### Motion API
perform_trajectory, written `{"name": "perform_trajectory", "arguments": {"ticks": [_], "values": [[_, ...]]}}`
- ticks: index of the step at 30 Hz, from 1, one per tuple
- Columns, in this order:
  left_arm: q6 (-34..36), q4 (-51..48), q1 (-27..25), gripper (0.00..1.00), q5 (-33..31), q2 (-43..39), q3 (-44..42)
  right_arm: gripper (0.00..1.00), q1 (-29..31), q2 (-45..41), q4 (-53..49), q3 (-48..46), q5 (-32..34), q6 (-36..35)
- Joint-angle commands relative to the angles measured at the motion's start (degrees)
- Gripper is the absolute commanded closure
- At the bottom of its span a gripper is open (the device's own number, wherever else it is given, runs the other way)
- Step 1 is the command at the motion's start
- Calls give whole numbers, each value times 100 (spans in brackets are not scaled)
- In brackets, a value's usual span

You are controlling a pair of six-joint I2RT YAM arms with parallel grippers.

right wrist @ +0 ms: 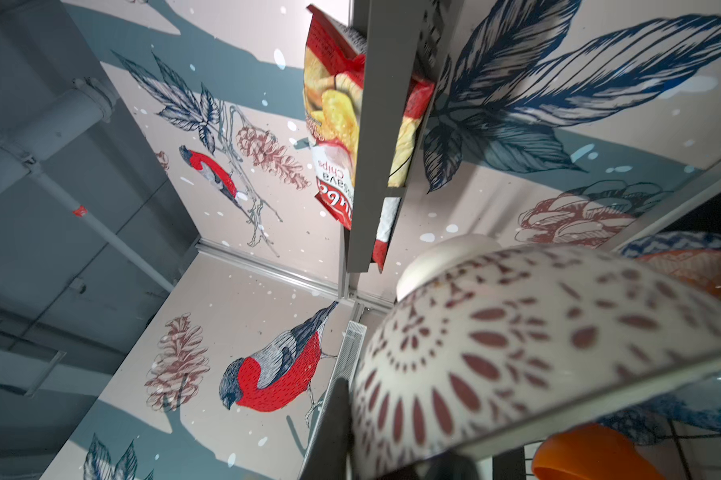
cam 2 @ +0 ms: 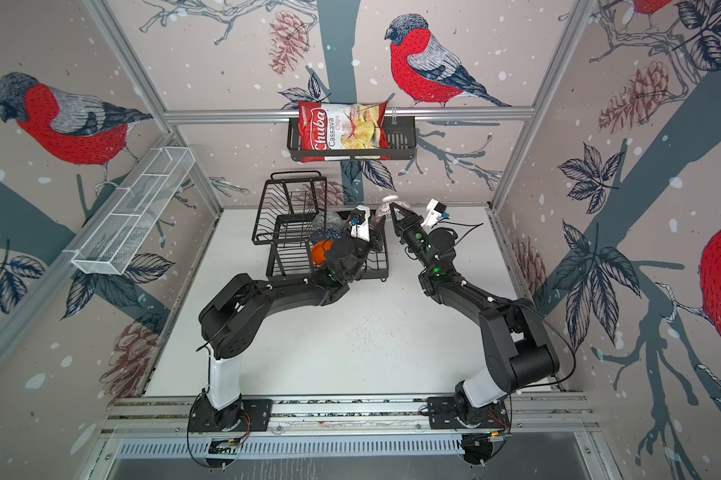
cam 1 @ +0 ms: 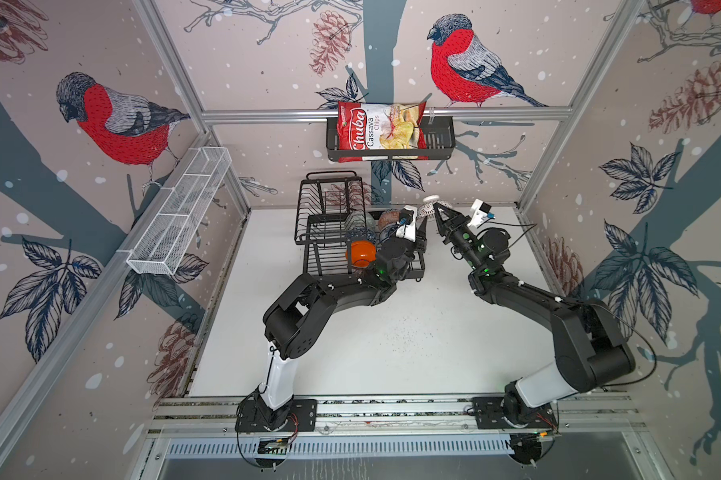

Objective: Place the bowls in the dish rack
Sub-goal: 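Carry the red-patterned bowl over the rack with the right gripper, then lower the red-patterned bowl into a rack slot beside the blue floral bowl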

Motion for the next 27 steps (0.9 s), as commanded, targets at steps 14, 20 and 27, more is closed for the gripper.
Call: {"name": "perform_trajectory", "arguments": {"ticks": [14, 20, 27], "values": [[-427, -834, 798, 2, 803, -1048, -235, 100, -10, 688, 1431, -468, 684, 354], [-518, -1118, 1072, 2, 988, -1498, -376, 100, 269, 1375, 1470, -30, 511, 623], [-720, -1248, 1229, 2, 1339, -1497, -319, 100, 688, 2115, 1432, 499, 476, 904]]}}
